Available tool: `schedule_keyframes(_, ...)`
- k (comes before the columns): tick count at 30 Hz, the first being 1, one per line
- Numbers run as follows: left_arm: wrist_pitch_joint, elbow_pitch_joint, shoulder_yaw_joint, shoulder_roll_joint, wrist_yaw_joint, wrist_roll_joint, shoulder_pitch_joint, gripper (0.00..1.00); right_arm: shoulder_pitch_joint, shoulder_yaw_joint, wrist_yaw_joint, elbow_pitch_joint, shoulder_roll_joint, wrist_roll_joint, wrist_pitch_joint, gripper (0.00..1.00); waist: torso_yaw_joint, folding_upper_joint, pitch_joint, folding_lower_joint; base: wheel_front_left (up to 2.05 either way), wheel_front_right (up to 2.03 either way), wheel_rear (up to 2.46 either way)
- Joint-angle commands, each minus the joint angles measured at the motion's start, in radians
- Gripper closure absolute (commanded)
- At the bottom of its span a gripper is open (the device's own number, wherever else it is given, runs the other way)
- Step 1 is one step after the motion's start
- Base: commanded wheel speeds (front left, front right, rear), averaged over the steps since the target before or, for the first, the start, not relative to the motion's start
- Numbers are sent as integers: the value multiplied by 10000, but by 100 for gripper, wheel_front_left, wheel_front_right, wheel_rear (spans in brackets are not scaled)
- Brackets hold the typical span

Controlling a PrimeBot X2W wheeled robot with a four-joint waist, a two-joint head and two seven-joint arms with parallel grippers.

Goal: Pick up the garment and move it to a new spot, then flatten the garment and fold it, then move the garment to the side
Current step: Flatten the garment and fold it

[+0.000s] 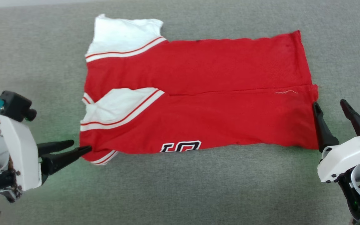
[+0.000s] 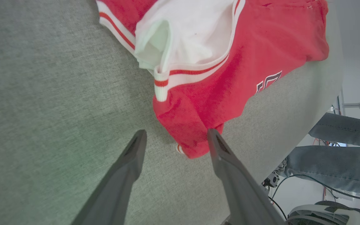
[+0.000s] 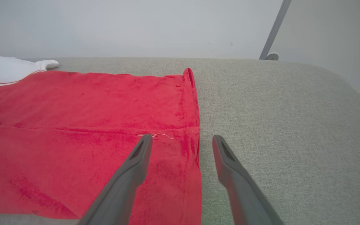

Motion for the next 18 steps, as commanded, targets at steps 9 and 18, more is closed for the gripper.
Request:
schedule_keyframes(9,528,679,-123,-634,20,-390,471,0,172,-7,-19,-271,54,122,-144,0,-702,-1,657,0,0,0,0)
schedule_keyframes(18,835,442,203,-1010,22,-714,973,100,277,114,-19,-616,63,28,330,0,-805,-1,820,0,0,0,0)
